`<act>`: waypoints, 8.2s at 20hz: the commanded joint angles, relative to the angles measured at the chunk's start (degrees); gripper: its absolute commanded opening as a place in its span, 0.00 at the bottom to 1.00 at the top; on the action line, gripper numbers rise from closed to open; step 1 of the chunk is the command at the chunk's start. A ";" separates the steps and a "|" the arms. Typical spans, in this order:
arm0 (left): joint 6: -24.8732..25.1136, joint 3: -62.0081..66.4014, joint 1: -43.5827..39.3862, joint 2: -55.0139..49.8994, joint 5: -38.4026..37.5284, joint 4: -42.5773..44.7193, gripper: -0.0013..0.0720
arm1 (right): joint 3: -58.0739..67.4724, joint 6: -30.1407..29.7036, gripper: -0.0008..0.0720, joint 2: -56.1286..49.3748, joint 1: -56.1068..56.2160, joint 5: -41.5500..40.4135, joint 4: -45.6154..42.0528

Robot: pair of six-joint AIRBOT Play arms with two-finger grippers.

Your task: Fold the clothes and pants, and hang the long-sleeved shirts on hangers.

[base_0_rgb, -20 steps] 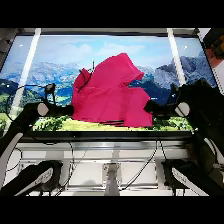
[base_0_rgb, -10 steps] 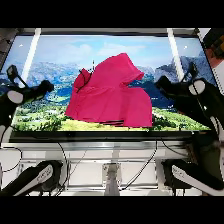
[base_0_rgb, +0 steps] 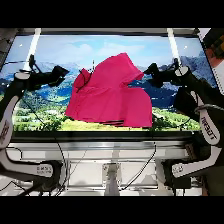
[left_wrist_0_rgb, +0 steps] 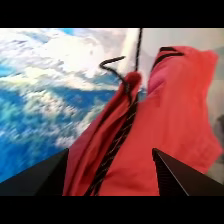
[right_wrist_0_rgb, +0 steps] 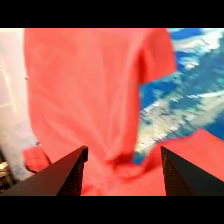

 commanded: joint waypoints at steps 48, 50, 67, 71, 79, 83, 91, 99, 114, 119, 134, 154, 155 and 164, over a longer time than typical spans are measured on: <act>-4.26 18.05 -6.49 -9.84 6.95 21.99 0.03 | 8.09 5.44 0.02 -14.36 3.50 -12.11 7.30; -7.43 18.03 -6.32 -10.84 5.22 26.73 0.03 | 8.09 13.29 0.01 -14.25 2.56 -4.09 -0.90; -16.31 17.92 -7.15 -12.76 3.10 34.36 0.03 | 8.11 40.65 0.02 -11.52 4.50 7.45 -23.26; -18.88 17.92 -6.88 -12.76 3.10 34.38 0.03 | 8.11 41.16 0.02 -11.47 4.50 7.87 -23.19; -23.74 17.92 -2.62 -12.76 0.68 39.26 0.53 | 8.20 39.45 0.32 -9.38 0.63 9.46 -23.23; -27.93 17.94 1.86 -12.68 -3.76 37.07 0.52 | 12.85 32.22 0.77 -8.22 -3.41 13.16 -22.62; -6.32 17.29 3.78 -6.45 -13.11 19.91 0.03 | 30.93 2.23 0.02 -8.13 -4.46 22.25 -22.29; -5.60 -13.90 3.54 15.21 -10.16 19.61 0.04 | 15.67 -18.69 0.02 1.22 -4.07 26.32 -6.84; -14.93 -48.30 6.38 46.18 -9.16 14.71 0.68 | -68.50 -22.36 0.31 58.01 -4.11 -0.35 24.22; -16.57 -48.74 6.38 36.98 -6.60 9.79 0.72 | -70.29 -11.41 0.95 57.07 -4.11 2.12 23.17; 3.41 -48.50 6.36 18.08 4.46 -14.86 0.50 | -70.20 -10.60 0.84 48.43 -4.11 0.52 27.08; 6.40 -48.48 5.97 18.08 4.46 -15.30 0.07 | -62.31 -16.46 0.68 43.41 -4.13 17.35 26.18; 6.43 -48.48 5.97 18.08 4.44 -15.28 0.04 | -62.31 -16.00 0.68 44.44 -4.13 18.82 26.05; 8.13 -48.50 5.40 22.91 4.13 -15.28 0.04 | -65.85 3.72 0.74 54.80 -4.11 18.78 9.11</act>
